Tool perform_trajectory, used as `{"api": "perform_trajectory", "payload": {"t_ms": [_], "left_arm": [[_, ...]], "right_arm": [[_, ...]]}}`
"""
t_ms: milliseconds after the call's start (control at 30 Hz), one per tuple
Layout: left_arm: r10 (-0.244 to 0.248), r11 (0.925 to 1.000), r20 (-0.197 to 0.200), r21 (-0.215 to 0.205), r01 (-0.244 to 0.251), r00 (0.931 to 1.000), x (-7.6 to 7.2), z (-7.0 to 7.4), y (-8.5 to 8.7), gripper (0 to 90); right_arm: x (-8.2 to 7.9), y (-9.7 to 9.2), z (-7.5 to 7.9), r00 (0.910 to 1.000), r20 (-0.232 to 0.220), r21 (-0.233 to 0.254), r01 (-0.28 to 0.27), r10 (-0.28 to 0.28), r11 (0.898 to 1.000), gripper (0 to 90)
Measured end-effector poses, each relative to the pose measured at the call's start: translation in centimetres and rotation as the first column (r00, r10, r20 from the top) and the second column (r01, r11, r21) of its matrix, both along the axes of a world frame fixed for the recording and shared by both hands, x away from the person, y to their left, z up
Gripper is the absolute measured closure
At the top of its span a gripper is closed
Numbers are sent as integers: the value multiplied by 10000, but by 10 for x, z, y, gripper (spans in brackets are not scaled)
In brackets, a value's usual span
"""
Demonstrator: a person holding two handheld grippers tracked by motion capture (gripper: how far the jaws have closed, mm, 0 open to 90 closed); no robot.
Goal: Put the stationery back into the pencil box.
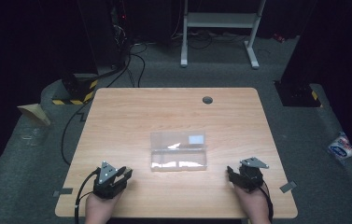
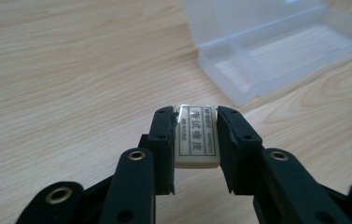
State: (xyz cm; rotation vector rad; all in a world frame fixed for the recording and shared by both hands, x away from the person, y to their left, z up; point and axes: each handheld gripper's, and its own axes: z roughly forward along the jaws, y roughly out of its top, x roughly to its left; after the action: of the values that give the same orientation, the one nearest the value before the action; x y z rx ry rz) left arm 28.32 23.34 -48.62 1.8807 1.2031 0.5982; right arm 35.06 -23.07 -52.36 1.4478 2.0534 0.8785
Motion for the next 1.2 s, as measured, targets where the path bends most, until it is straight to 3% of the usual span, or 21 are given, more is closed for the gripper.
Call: {"api": "perform_trajectory", "payload": {"t_ms": [233, 267, 500, 533, 1200], "left_arm": [[-140, 9994, 338, -325, 151, 9993, -1, 19, -1, 679], [-197, 9984, 355, -524, 216, 9992, 1, 21, -2, 680], [-502, 9965, 323, -647, 523, 9982, 11, 16, -8, 680], [-600, 9971, 375, -444, 616, 9975, 12, 16, -11, 680], [-509, 9977, 452, -433, 528, 9977, 22, 18, -36, 679]], "right_arm": [[0, 1, 0, 10000, -31, 54, 73, -73, 10000, 357], [0, 1, 0, 10000, -27, 52, 67, -67, 10000, 357], [1, 2, 0, 9999, 18, -22, 156, -156, 9999, 361], [0, 2, 0, 9998, 17, -12, 182, -182, 9998, 361], [2, -2, 1, 9997, -142, 41, -189, 190, 9998, 348]]}}
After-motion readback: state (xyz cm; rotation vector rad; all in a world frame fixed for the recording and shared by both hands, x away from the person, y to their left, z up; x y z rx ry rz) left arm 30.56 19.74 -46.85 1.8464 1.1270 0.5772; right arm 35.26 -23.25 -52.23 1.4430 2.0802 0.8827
